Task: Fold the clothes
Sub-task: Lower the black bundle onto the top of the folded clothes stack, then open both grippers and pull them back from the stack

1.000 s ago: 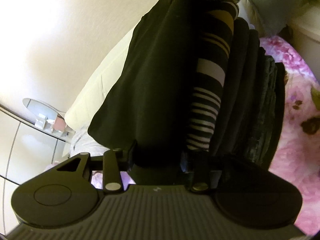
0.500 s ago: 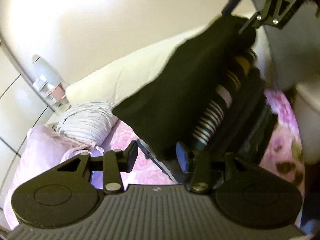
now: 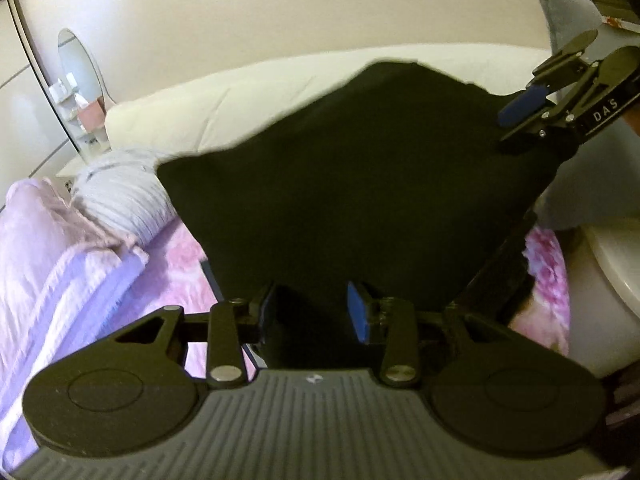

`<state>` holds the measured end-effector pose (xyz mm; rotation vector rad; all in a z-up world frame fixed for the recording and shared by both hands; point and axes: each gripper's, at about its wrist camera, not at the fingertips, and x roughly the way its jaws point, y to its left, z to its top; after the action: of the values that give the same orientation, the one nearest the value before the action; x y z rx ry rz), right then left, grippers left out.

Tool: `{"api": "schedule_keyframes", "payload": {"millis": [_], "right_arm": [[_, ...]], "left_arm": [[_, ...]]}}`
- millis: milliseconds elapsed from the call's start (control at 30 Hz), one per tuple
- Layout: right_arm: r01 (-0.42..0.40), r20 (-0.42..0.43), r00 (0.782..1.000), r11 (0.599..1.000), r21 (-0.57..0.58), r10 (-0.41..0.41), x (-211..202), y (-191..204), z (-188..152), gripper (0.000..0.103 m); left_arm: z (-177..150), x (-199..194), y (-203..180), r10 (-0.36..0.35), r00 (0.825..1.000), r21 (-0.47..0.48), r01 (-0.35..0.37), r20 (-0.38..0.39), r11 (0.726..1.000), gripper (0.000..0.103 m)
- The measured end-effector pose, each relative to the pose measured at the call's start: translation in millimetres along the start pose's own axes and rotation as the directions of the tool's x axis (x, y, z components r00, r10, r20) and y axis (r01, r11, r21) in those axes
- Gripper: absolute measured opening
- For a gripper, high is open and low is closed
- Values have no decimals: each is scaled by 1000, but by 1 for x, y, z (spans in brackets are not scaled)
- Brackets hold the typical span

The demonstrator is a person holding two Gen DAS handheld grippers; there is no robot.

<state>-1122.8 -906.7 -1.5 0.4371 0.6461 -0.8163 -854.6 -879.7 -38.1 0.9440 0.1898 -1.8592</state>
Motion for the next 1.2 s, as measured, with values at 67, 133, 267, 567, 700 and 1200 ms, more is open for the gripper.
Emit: {"api": "schedule_keyframes", "payload": {"millis": [67,133,267,567,700,1200], "right_arm": [[-6,8,1000,1000,-4,6,-4,-4,2,53],[-7,14,1000,1000,-2,7,1,-8,9,53],[9,30,1000,999,-43,-8,2,-3,18,53],[101,138,986,993,-54,-93,-19,18,17,80],[222,205,953,975,24,-222,-43,46,2,81],[533,-24,749,581,614,-662,-114,319,-167,95]], "left_arm": [[4,4,2,3,1000,8,-3,1,1000,33],[13,6,9,7,1000,15,-7,1,1000,33],[23,5,12,23,1000,28,-23,0,999,35],[21,-23,24,31,998,2,-31,55,1000,62],[11,-47,28,35,994,-28,-32,102,999,74],[-151,-189,14,-207,969,54,201,139,978,96]]}}
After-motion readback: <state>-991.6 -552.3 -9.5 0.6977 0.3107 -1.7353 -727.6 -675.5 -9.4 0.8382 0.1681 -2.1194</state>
